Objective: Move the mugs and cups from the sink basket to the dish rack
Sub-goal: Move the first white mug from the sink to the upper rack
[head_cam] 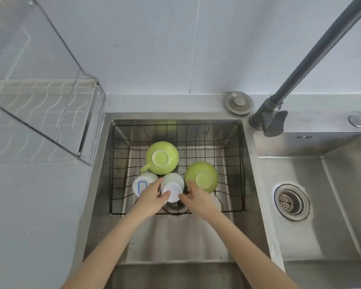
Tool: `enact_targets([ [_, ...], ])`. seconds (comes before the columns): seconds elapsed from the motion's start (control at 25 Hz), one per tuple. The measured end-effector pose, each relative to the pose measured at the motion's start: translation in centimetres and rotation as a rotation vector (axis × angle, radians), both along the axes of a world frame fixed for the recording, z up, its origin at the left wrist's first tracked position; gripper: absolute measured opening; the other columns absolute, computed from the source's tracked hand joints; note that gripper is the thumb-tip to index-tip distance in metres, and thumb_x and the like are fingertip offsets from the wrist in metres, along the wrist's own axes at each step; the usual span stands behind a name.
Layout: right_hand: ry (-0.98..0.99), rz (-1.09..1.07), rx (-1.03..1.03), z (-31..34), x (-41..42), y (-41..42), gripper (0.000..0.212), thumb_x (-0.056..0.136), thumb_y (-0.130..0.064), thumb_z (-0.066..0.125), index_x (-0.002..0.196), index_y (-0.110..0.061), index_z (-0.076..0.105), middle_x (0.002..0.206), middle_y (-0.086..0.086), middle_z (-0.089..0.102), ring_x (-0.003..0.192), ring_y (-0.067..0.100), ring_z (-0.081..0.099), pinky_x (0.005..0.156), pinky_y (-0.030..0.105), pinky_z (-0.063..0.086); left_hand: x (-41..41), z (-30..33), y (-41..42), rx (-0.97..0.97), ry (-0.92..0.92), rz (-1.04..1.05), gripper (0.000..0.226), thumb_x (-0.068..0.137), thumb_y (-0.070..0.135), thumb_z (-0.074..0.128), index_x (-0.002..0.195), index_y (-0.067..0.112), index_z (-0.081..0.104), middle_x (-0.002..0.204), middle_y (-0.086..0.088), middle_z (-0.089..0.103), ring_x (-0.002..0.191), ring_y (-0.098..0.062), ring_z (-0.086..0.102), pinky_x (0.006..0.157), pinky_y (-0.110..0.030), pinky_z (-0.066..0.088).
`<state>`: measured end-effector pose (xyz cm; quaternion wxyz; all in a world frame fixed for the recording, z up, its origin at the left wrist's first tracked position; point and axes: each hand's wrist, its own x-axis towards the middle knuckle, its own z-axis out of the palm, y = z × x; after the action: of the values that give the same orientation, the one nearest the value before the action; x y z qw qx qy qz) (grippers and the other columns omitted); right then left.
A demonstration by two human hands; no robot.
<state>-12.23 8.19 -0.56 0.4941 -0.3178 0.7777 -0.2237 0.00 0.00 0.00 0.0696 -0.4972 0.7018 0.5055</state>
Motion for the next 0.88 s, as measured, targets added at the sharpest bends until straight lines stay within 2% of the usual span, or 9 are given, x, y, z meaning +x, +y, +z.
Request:
enact_targets([
  [0.08, -0.042, -0.039, 0.015, -1.4, 0.3, -0.7, 0.052, 0.088, -0.021, 0.049, 0.137, -0.011, 0.034, 0.070, -0.007, 0.050, 0.061, 0.006, 0.048, 0.049, 0.017, 0.032, -0.4, -0.9, -0.2, -0.014, 0.020, -0.015, 0.048, 0.088, 0.018, 0.048, 0.134, 0.014, 0.034, 0.117, -0.007, 0.056, 0.091, -0.019, 0.052, 0.081, -0.026, 0.038],
  [0.12, -0.056, -0.057, 0.045, -2.1, 0.4, -0.9, 0.052, 0.089, -0.021, 0.048, 0.137, -0.011, 0.032, 0.066, -0.010, 0.043, 0.060, 0.007, 0.045, 0.050, 0.016, 0.032, -0.4, -1.5, -0.1, -0.027, 0.018, -0.039, 0.046, 0.088, 0.017, 0.048, 0.131, 0.013, 0.036, 0.117, -0.009, 0.056, 0.096, -0.024, 0.055, 0.084, -0.030, 0.042],
  [0.16, -0.079, -0.073, 0.070, -2.5, 0.6, -1.3, 0.052, 0.090, -0.022, 0.047, 0.138, -0.012, 0.031, 0.068, -0.009, 0.042, 0.064, 0.011, 0.045, 0.053, 0.016, 0.032, -0.5, -1.9, 0.0, -0.031, 0.009, -0.054, 0.046, 0.087, 0.016, 0.048, 0.131, 0.012, 0.036, 0.120, -0.012, 0.054, 0.103, -0.028, 0.055, 0.088, -0.033, 0.043],
  [0.24, -0.103, -0.081, 0.092, -2.9, 0.8, -1.8, 0.054, 0.091, -0.025, 0.045, 0.141, -0.013, 0.028, 0.086, 0.000, 0.049, 0.083, 0.019, 0.047, 0.062, 0.019, 0.035, -0.7, -3.0, 0.2, -0.021, -0.028, -0.054, 0.054, 0.089, 0.017, 0.047, 0.137, 0.009, 0.027, 0.133, -0.012, 0.044, 0.115, -0.029, 0.048, 0.094, -0.029, 0.037],
  [0.36, -0.107, -0.090, 0.114, -3.4, 0.8, -2.4, 0.057, 0.093, -0.027, 0.044, 0.144, -0.014, 0.022, 0.124, 0.013, 0.053, 0.112, 0.026, 0.051, 0.082, 0.023, 0.037, -0.9, -4.0, 0.3, -0.039, -0.053, -0.016, 0.060, 0.089, 0.016, 0.048, 0.140, 0.008, 0.019, 0.145, -0.010, 0.032, 0.120, -0.024, 0.044, 0.085, -0.015, 0.030],
  [0.44, -0.084, -0.080, 0.114, -3.7, 0.6, -2.4, 0.056, 0.094, -0.027, 0.042, 0.145, -0.015, 0.021, 0.123, 0.011, 0.053, 0.113, 0.025, 0.051, 0.086, 0.025, 0.037, -0.9, -4.5, 0.3, -0.048, -0.043, 0.000, 0.060, 0.088, 0.013, 0.049, 0.140, 0.009, 0.020, 0.145, -0.011, 0.033, 0.120, -0.024, 0.045, 0.084, -0.015, 0.031],
  [0.56, -0.058, -0.068, 0.107, -3.9, 0.4, -2.5, 0.053, 0.096, -0.028, 0.038, 0.145, -0.016, 0.021, 0.133, 0.015, 0.052, 0.119, 0.029, 0.049, 0.094, 0.030, 0.040, -1.1, -4.8, 0.2, -0.067, -0.048, 0.005, 0.061, 0.087, 0.011, 0.049, 0.140, 0.009, 0.020, 0.139, -0.013, 0.039, 0.116, -0.029, 0.049, 0.087, -0.025, 0.037],
  [0.72, -0.056, -0.096, 0.097, -3.9, 0.5, -2.4, 0.050, 0.097, -0.026, 0.035, 0.144, -0.017, 0.024, 0.139, 0.012, 0.048, 0.125, 0.029, 0.045, 0.099, 0.031, 0.037, -1.3, -4.4, 0.3, -0.114, -0.049, -0.014, 0.059, 0.085, 0.010, 0.049, 0.139, 0.013, 0.024, 0.124, -0.015, 0.051, 0.098, -0.028, 0.056, 0.078, -0.026, 0.040],
  [0.88, -0.041, -0.113, 0.026, -2.8, 0.0, -2.1, 0.043, 0.096, -0.021, 0.036, 0.139, -0.016, 0.036, 0.122, 0.015, 0.059, 0.111, 0.031, 0.053, 0.092, 0.031, 0.041, -1.0, -3.4, 0.3, -0.156, 0.001, -0.024, 0.058, 0.084, 0.007, 0.049, 0.138, 0.017, 0.030, 0.122, -0.014, 0.052, 0.093, -0.028, 0.060, 0.083, -0.033, 0.046],
])
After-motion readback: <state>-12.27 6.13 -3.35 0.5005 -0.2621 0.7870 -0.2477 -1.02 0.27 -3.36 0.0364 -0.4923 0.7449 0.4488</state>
